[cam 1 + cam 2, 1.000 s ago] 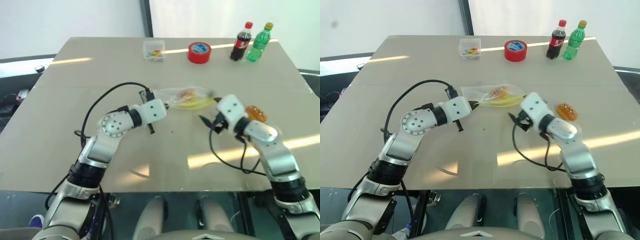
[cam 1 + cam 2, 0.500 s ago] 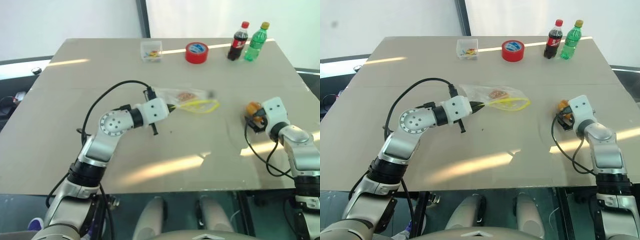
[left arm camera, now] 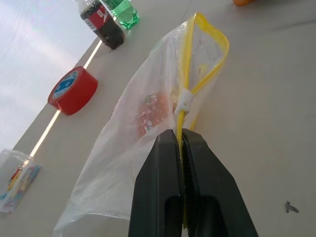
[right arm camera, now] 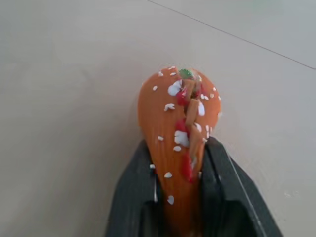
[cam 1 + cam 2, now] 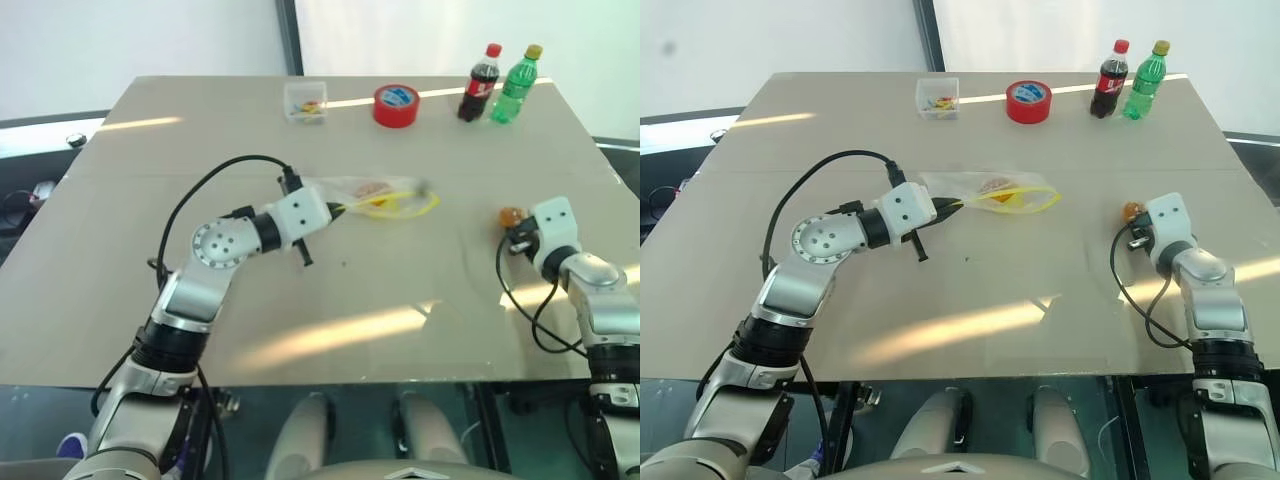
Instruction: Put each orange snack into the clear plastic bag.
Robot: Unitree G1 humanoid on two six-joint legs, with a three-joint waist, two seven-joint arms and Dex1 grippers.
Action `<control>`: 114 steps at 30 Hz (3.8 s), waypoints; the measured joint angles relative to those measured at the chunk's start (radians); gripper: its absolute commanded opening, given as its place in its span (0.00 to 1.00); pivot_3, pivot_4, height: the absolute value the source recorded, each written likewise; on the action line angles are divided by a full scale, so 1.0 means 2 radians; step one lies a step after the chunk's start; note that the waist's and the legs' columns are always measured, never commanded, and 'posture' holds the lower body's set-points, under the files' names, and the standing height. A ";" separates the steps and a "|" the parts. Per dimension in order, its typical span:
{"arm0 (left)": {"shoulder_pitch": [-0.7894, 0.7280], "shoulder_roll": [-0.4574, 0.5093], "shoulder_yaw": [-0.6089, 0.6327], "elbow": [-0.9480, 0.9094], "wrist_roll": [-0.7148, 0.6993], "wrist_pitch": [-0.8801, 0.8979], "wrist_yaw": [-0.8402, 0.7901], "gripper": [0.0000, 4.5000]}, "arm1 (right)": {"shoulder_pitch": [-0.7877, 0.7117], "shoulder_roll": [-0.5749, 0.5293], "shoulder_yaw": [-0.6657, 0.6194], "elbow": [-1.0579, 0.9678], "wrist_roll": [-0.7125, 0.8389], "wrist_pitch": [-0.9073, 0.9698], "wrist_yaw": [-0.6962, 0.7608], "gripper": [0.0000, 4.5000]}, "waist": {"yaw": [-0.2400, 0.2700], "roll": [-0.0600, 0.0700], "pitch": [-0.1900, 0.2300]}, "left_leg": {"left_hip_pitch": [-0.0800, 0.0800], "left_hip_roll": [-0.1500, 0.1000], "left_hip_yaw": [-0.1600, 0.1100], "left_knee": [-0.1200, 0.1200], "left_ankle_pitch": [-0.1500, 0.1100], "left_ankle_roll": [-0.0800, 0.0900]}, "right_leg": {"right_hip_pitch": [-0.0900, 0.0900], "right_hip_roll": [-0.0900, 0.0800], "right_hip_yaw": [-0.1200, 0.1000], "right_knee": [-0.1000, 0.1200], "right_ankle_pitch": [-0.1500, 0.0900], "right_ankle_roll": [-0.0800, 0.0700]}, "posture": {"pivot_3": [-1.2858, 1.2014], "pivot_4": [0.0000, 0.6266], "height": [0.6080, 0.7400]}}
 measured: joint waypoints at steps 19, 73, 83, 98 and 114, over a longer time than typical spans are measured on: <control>0.003 -0.002 0.001 -0.008 -0.008 0.013 0.001 0.00 | -0.040 0.035 0.153 -0.226 0.052 0.135 0.032 0.17 | 0.003 0.000 0.000 | 0.000 0.000 -0.001 0.001 0.000 0.000 | 0.000 0.000 -0.001 0.000 0.000 0.000 | 0.52 0.24 1.00; 0.040 0.023 0.054 -0.021 -0.106 0.092 -0.018 0.00 | -0.074 0.010 0.196 -0.053 -0.152 -0.195 0.013 0.09 | 0.000 0.000 0.000 | 0.000 0.000 -0.001 0.001 0.000 0.000 | 0.000 0.000 -0.001 0.000 0.000 0.000 | 0.52 0.24 1.00; 0.038 0.018 0.057 -0.020 -0.109 0.093 -0.009 0.00 | -0.078 0.003 0.189 -0.051 -0.160 -0.211 0.021 0.00 | 0.000 0.000 0.000 | 0.000 0.000 -0.001 0.001 0.000 0.000 | 0.000 0.000 -0.001 0.000 0.000 0.000 | 0.52 0.24 1.00; -0.130 -0.020 0.038 0.149 -0.051 -0.076 0.055 0.00 | -0.149 -0.063 0.149 -0.061 -0.193 -0.227 -0.031 0.00 | 0.000 0.000 0.000 | -0.001 -0.001 0.000 0.000 0.001 -0.002 | -0.001 0.000 0.000 -0.001 0.000 0.000 | 0.52 0.24 1.00; 0.067 0.010 -0.004 0.067 0.004 -0.155 0.032 0.00 | 0.140 -0.039 0.125 -0.234 -0.158 -0.103 0.008 0.57 | 0.002 0.000 0.000 | 0.001 0.000 0.000 0.001 0.000 0.001 | 0.001 0.000 0.000 0.000 0.000 0.000 | 0.52 0.24 1.00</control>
